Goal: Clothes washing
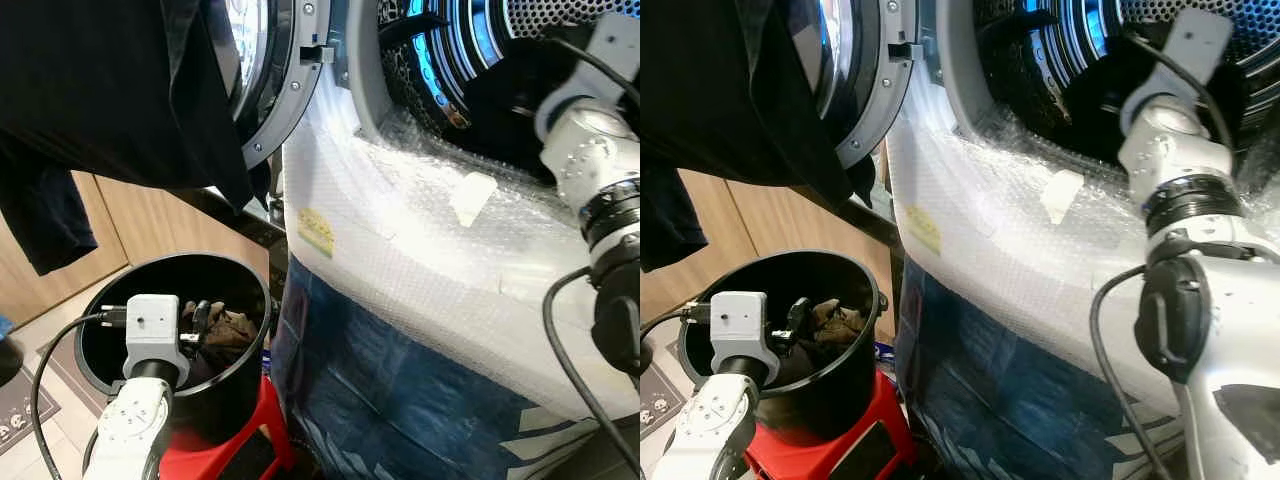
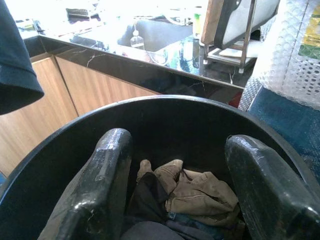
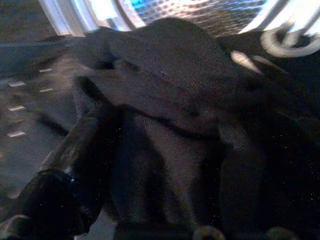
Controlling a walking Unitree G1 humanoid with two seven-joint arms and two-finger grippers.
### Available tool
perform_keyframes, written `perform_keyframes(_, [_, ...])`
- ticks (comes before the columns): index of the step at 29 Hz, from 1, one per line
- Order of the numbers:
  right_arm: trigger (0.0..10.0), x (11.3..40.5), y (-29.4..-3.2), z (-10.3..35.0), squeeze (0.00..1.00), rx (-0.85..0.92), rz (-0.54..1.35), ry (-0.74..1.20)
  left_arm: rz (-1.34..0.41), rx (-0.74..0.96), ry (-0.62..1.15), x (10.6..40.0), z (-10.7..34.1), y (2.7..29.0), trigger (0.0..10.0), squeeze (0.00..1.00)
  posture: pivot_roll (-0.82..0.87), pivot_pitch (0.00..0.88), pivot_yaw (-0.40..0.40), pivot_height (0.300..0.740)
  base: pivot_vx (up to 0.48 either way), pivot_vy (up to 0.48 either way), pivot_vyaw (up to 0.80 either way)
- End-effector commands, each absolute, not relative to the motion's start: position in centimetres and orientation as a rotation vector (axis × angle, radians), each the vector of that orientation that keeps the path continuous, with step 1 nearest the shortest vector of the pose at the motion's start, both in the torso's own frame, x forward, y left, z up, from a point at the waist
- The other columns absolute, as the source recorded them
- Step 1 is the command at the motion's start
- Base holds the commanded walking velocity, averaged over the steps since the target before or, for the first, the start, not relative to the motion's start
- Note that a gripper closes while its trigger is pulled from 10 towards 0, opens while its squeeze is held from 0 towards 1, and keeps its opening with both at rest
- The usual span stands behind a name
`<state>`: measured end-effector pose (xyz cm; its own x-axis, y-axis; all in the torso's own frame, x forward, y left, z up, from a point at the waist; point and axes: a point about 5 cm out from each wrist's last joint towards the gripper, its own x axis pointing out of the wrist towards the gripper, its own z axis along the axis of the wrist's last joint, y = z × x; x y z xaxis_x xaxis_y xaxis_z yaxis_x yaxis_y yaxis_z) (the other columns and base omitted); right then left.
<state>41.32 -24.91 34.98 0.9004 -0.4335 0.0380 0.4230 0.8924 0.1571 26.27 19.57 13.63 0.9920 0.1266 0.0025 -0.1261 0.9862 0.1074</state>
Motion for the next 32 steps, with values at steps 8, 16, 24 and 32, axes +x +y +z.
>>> perform_keyframes(8, [10.0,39.8,-29.1,34.1,0.0,0.163,-0.683,-0.073,0.122,0.099,-0.011,26.6,13.8,19.1,10.0,0.0,0.32,0.005,-0.09,0.74,0.0,0.0,0.0])
perform_keyframes(16, [10.0,41.6,-24.1,35.6,0.0,0.161,-0.33,-0.176,0.119,0.099,-0.022,26.8,14.0,19.0,10.0,0.0,0.31,0.008,-0.076,0.74,0.0,0.0,0.0])
perform_keyframes(24, [10.0,41.8,-21.0,38.0,0.0,0.259,-0.12,-0.312,0.11,0.097,-0.028,27.0,14.2,18.9,10.0,0.0,0.3,0.02,-0.063,0.74,0.0,0.0,0.0])
perform_keyframes(32, [10.0,41.1,-21.2,40.3,0.0,0.399,-0.061,-0.454,0.067,0.133,-0.023,26.8,14.0,18.2,10.0,0.0,0.3,0.026,-0.06,0.74,0.0,0.0,0.0])
